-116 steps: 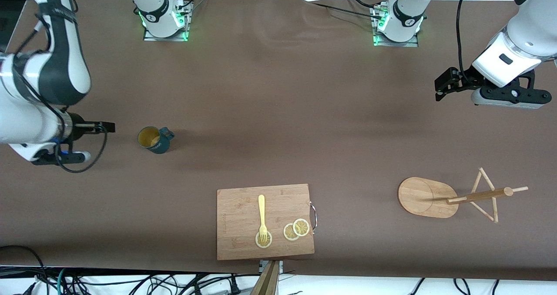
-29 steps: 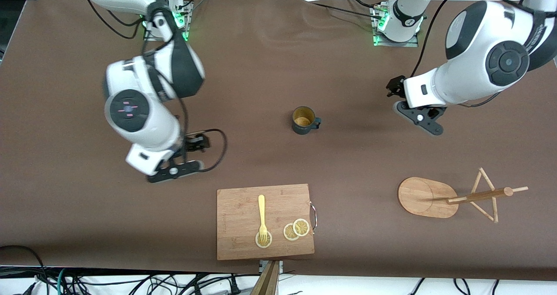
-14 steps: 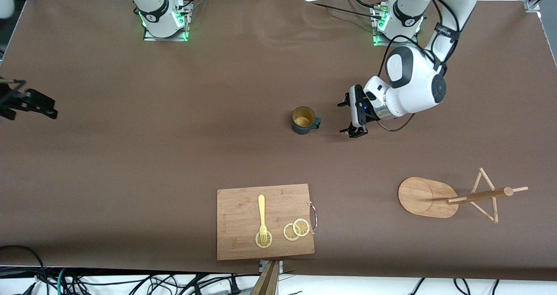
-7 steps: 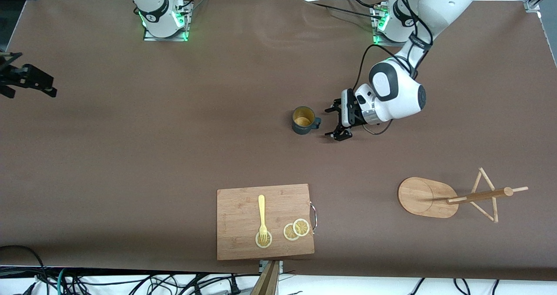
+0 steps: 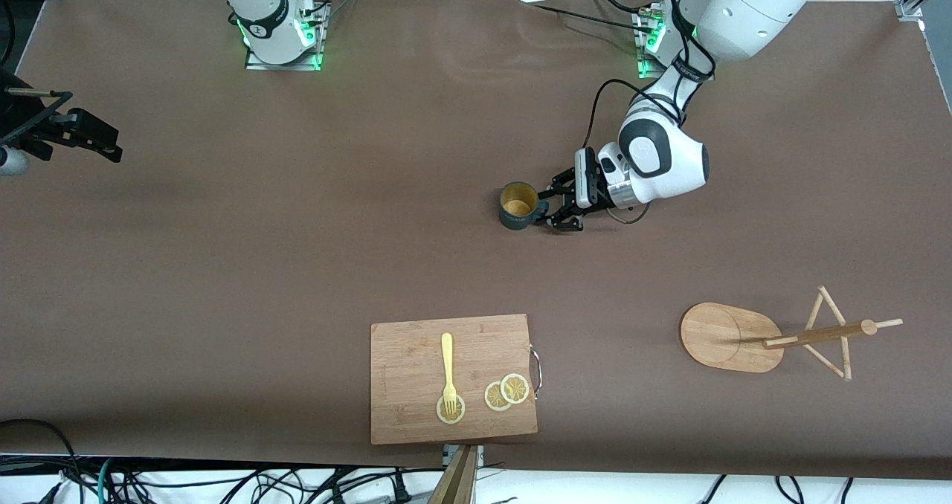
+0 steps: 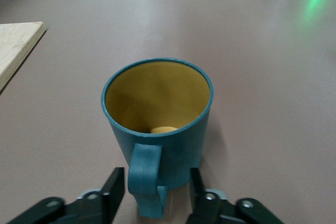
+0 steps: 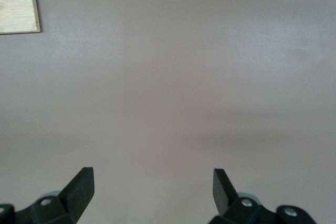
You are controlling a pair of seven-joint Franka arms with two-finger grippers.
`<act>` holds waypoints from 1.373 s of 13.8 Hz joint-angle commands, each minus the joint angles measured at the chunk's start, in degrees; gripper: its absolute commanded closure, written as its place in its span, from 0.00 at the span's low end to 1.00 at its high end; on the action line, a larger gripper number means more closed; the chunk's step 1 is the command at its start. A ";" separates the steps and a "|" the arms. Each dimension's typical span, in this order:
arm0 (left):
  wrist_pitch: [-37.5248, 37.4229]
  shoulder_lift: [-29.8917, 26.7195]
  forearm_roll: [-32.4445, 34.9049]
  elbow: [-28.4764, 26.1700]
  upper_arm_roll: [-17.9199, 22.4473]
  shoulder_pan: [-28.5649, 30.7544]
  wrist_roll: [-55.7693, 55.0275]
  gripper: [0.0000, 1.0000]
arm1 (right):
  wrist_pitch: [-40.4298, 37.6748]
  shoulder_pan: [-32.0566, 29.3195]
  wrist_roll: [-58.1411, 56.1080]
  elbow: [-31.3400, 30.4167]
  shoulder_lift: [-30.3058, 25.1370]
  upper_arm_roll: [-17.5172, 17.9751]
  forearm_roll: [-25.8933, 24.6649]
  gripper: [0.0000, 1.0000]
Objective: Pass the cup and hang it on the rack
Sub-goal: 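Lower the left gripper to the mug handle and grasp it, then lift the mug by the handle with the left gripper toward the rack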
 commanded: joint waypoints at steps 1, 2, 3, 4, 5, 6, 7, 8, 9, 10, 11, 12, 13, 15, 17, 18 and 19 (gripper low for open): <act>-0.10 1.67 -3.10 1.02 -0.24 -0.11 2.44 0.98 | -3.48 -1.06 -0.88 2.11 0.99 1.02 -0.84 0.00; -0.63 1.67 -3.10 1.02 -0.24 0.06 2.44 1.00 | -4.11 -1.06 -0.88 3.78 1.96 0.94 -0.67 0.00; -0.89 1.50 -3.19 1.02 -0.24 0.41 2.26 1.00 | -4.20 -0.88 -0.88 4.32 2.41 0.85 -0.49 0.00; -1.59 1.41 -3.27 0.94 -0.24 0.85 2.09 1.00 | -4.20 -0.97 -0.88 4.41 2.50 0.85 -0.49 0.00; -2.82 1.32 -3.36 1.02 -0.16 2.16 1.83 1.00 | -4.20 -1.06 -0.97 4.41 2.50 0.76 -0.49 0.00; -3.96 0.97 -3.36 1.02 -0.24 4.00 0.95 1.00 | -4.11 -1.15 -0.97 4.41 2.67 0.59 -0.49 0.00; -5.45 0.01 -3.36 1.02 -0.24 4.98 -1.06 1.00 | -4.11 -1.23 -1.23 4.59 2.94 0.50 -0.41 0.00; -7.03 -1.22 -3.28 0.76 -0.16 6.12 -4.30 1.00 | -4.20 -1.23 -1.93 4.85 3.20 0.41 -0.40 0.00; -8.96 -1.84 -3.10 0.24 -0.16 7.44 -8.51 1.00 | -4.29 -1.23 -2.63 4.85 3.29 0.41 -0.49 0.00; -10.98 -1.93 -3.01 0.15 -0.16 8.32 -12.20 1.00 | -4.20 -1.50 -3.25 4.85 3.29 0.32 -0.41 0.00; -12.40 -2.02 -2.92 0.06 -0.07 9.37 -14.85 1.00 | -4.20 -1.50 -3.26 4.94 3.38 0.23 -0.40 0.00; -12.93 -2.46 -2.92 -0.12 -0.07 10.43 -17.23 1.00 | -4.11 -1.50 -3.26 4.94 3.38 0.32 -0.40 0.00; -14.24 -4.20 -2.84 -1.08 -0.15 11.92 -20.12 1.00 | -4.11 -1.50 -3.26 4.94 3.38 0.32 -0.40 0.00; -18.63 -8.33 -2.13 -3.44 0.11 14.90 -28.63 1.00 | -4.11 -1.50 -3.26 4.94 3.38 0.23 -0.32 0.00; -23.54 -9.32 1.89 -3.81 0.02 19.20 -35.76 1.00 | -4.02 -1.50 -3.26 4.94 3.38 0.32 -0.32 0.00; -27.75 -9.23 3.39 -3.81 0.11 22.18 -40.14 1.00 | -4.11 -1.50 -3.26 4.94 3.38 0.23 -0.32 0.00; -31.62 -9.32 6.62 -3.46 0.20 24.82 -44.54 1.00 | -4.11 -1.50 -3.26 4.85 3.38 0.23 -0.32 0.00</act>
